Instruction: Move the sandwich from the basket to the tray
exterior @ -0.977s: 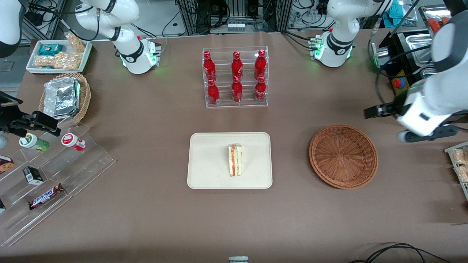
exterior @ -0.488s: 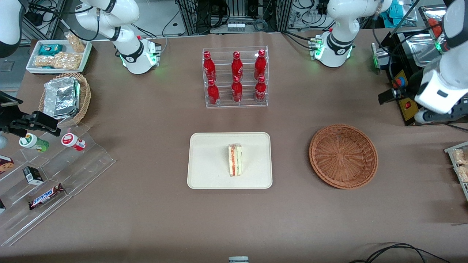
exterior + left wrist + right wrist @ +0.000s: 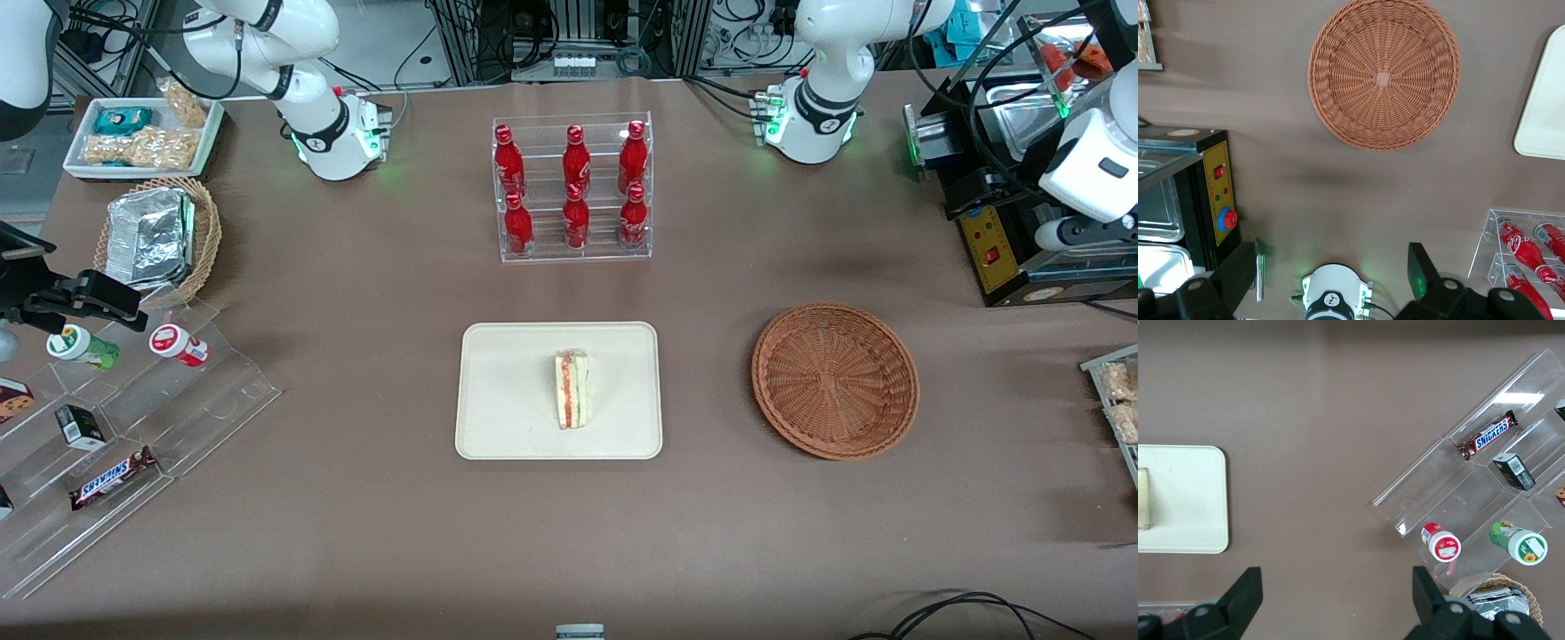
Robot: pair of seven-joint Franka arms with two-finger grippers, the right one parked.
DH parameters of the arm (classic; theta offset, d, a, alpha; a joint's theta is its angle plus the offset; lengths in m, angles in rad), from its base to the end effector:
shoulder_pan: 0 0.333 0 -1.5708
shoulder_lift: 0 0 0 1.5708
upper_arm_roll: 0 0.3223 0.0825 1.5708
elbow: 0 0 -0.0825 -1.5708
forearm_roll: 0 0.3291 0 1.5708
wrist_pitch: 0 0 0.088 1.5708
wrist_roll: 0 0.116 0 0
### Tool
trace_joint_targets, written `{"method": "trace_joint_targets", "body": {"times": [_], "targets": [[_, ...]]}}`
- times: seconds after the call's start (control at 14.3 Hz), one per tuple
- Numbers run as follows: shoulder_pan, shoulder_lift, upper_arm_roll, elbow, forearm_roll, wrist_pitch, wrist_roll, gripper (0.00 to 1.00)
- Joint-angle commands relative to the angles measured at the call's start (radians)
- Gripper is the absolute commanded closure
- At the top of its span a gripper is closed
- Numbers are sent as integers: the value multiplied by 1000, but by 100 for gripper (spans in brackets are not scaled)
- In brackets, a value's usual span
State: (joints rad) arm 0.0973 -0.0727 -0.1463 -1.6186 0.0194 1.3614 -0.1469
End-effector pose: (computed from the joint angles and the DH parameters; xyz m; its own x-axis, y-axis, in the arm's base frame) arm 0.4507 -0.0224 0.6206 0.9785 0.1048 -0.1778 0.0961 -0.9938 -0.0566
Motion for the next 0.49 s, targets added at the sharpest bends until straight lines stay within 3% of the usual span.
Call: {"method": "trace_joint_targets", "body": {"times": [0.0, 0.42], "targets": [[-24, 10, 17, 43, 5, -21, 17, 0], [-24, 80, 8, 132, -1, -13, 18, 0]]}}
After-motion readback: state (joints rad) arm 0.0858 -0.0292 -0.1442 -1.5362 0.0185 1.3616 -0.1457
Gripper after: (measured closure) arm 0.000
